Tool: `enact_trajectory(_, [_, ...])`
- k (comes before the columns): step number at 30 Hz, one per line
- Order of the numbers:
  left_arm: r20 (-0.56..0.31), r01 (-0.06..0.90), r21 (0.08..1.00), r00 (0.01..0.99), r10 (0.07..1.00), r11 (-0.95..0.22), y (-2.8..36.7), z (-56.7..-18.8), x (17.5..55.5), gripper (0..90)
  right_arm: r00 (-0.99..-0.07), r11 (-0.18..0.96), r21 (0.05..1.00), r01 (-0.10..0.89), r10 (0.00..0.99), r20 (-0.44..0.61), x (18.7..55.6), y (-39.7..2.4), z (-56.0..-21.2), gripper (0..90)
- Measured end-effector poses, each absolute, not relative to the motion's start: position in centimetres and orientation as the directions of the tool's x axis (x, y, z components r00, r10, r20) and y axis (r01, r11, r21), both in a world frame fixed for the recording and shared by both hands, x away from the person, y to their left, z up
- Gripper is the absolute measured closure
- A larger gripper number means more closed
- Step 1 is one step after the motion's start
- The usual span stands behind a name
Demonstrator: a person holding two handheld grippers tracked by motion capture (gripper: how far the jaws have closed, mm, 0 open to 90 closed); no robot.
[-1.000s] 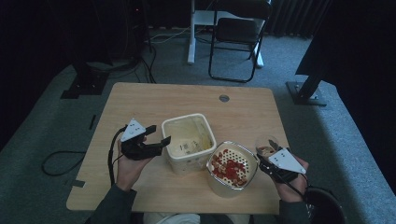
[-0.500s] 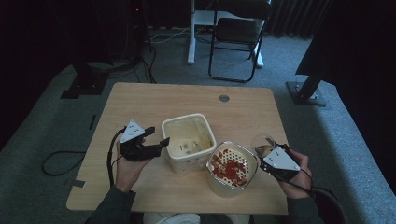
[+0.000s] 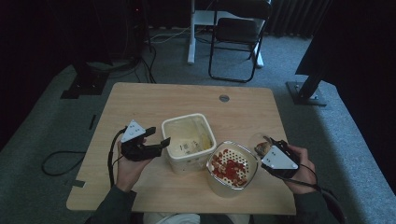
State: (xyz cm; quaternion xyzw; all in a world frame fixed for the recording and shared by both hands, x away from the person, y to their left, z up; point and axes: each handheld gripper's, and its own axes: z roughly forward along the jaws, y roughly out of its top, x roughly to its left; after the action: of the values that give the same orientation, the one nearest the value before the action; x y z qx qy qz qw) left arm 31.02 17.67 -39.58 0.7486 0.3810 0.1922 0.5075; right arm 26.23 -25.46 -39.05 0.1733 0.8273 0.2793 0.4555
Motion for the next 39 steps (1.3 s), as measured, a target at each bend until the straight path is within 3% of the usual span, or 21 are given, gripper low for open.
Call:
enact_trajectory(9, [-0.101, 0.375, 0.907, 0.635, 0.766, -0.19, 17.8, -39.5, 31.0, 27.8, -0.494, 0.859, 0.512, -0.009, 0.442, -0.749, 26.1, -24.2, -38.6, 51.0])
enact_trajectory(14, [-0.103, 0.375, 0.908, 0.634, 0.767, -0.189, 17.8, -39.6, 31.0, 27.8, -0.458, 0.913, 0.406, -0.038, 0.345, -0.819, 25.8, -23.3, -38.2, 51.1])
enact_trajectory(22, [-0.105, 0.375, 0.908, 0.632, 0.768, -0.185, 17.8, -39.5, 31.0, 27.8, -0.384, 0.991, 0.115, -0.069, 0.08, -0.92, 25.2, -21.5, -38.7, 51.6])
enact_trajectory(31, [-0.113, 0.377, 0.909, 0.633, 0.766, -0.178, 17.8, -39.5, 31.0, 27.8, -0.25, 0.982, -0.172, -0.08, -0.187, -0.95, 24.1, -20.0, -39.1, 53.3])
enact_trajectory(39, [-0.114, 0.376, 0.91, 0.633, 0.766, -0.176, 17.8, -39.6, 31.0, 27.9, -0.148, 0.957, -0.283, -0.056, -0.289, -0.946, 23.9, -19.9, -39.4, 54.2])
